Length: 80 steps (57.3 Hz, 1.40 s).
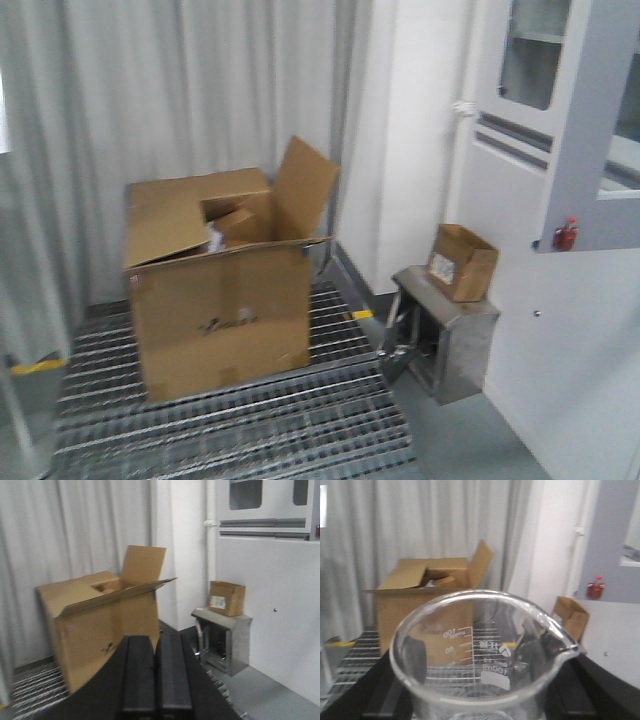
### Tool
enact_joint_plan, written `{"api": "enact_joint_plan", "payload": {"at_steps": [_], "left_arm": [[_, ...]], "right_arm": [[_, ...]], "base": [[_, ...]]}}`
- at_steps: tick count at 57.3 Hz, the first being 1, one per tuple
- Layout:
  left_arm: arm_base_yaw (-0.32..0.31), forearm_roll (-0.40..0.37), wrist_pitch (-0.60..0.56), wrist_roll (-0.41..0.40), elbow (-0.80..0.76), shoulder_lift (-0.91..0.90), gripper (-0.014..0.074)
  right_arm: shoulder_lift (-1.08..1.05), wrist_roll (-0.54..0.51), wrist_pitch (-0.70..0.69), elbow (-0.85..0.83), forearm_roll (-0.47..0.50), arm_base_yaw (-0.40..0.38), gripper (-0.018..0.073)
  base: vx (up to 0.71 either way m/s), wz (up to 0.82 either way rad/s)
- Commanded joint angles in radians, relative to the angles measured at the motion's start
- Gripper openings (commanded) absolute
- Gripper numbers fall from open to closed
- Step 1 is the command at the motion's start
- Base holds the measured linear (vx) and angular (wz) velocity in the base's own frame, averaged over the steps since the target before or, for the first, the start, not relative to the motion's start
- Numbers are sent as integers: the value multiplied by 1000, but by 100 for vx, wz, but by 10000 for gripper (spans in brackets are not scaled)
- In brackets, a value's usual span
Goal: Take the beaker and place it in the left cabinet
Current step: 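Drive the base to the open white cabinet with the blue tray, then extend the right gripper and lower the beaker onto the blue tray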
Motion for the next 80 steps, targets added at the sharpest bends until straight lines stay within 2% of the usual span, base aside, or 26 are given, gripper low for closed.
{"api": "enact_joint_plan", "payload": {"at_steps": [1,38,80], "left_arm": [[-6,-8,-83,-3,16,-18,1],[-6,-8,-83,-3,16,-18,1],[-6,-8,-83,-3,16,-18,1]], "right_arm": [[4,-5,-71,-31,-21,-3,-6],[4,-5,-72,-31,-21,-3,-6],[4,-5,-72,-31,-21,-3,-6]], "base": [[61,-52],[50,-72],[23,-69]]}}
